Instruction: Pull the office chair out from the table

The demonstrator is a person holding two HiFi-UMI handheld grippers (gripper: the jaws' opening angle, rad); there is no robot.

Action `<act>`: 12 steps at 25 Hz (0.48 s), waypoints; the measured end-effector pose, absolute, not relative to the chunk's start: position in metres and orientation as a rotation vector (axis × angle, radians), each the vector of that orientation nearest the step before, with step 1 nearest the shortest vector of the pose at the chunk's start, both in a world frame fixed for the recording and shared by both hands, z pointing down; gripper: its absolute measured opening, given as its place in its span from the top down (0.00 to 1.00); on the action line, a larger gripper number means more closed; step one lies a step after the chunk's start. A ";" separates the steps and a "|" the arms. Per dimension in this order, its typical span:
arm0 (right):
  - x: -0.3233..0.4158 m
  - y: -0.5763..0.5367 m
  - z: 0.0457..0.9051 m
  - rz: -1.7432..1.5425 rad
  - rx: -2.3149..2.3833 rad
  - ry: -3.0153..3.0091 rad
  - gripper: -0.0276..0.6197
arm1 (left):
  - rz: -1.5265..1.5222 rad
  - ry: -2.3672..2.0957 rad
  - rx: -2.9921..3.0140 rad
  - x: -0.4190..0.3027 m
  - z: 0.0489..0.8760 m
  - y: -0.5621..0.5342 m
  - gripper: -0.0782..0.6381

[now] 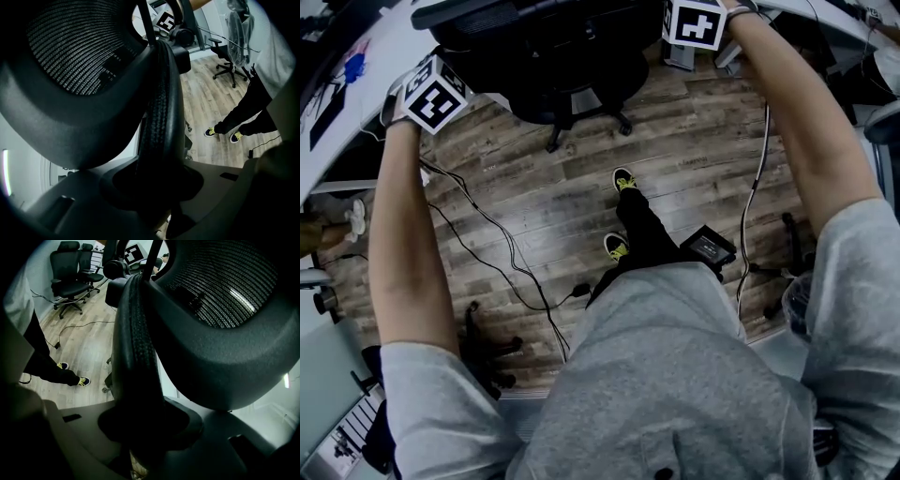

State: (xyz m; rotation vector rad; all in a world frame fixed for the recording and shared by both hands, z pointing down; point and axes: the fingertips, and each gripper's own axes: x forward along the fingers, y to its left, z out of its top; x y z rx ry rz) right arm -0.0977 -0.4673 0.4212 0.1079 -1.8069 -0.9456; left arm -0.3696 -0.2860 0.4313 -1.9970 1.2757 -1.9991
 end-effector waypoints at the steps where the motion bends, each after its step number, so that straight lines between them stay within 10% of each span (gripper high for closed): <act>1: -0.099 -0.467 0.421 -0.948 0.106 -1.812 0.73 | -2.001 1.270 -1.994 -0.371 0.431 -0.286 0.70; 12: -0.097 -0.459 0.419 -0.943 0.093 -1.814 0.73 | -1.992 1.278 -2.017 -0.366 0.429 -0.279 0.70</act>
